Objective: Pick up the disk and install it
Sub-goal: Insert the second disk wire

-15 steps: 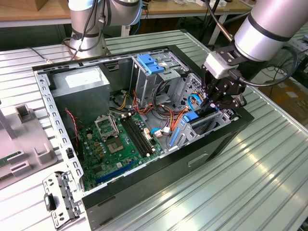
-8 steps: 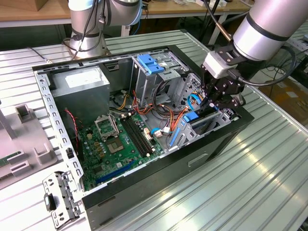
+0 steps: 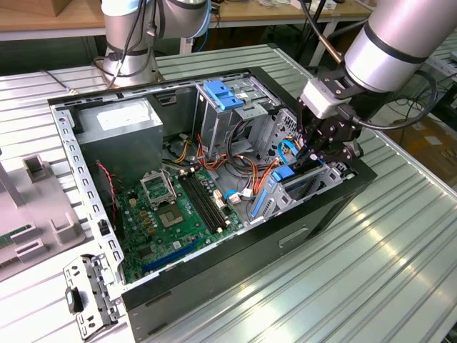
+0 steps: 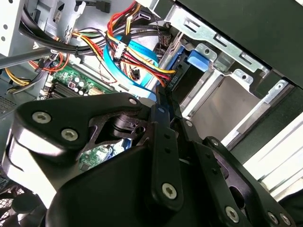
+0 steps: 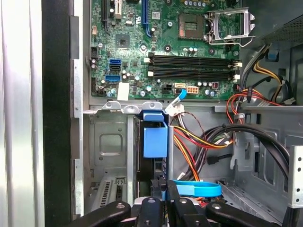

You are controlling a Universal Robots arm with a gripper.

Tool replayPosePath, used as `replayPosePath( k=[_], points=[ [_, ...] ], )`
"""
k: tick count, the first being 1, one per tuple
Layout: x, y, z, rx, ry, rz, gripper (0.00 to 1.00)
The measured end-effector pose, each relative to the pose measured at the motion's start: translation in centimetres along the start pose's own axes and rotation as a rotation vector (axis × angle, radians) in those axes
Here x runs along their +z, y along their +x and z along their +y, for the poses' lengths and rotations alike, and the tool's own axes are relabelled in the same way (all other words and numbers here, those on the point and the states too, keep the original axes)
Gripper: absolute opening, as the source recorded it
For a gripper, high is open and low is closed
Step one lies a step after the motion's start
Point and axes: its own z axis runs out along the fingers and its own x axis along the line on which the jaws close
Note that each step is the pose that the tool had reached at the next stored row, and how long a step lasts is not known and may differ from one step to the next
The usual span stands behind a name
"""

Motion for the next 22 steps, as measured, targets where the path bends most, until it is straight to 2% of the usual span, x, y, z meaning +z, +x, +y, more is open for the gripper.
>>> replayPosePath(
  k=[2,3,4,5,6,7,10,13,17,22],
  points=[
    [0.11,0.01,0.00,0.000,0.0000,-0.0004,0.16],
    [0.11,0.02,0.00,0.000,0.0000,-0.0001,0.30],
    [-0.98,-0.11,-0.03,0.000,0.0000,-0.0003,0.30],
    [-0.74,-0.12,-0.02,0.000,-0.0003,-0.0078,0.15],
    [0.27,0.00,-0.03,0.001,-0.0078,-0.0080,0.11],
    [-0.08,-0.04,-0.27,0.001,-0.0076,-0.0106,0.11],
    [-0.54,-0.10,-0.70,0.001,-0.0077,-0.0108,0.11],
    [-0.78,-0.13,-1.16,0.001,-0.0079,-0.0126,0.11],
    [-1.12,-0.17,-2.09,0.001,-0.0084,-0.0151,0.11],
    [-1.56,-0.22,-2.45,0.002,-0.0084,-0.0162,0.11]
  ],
)
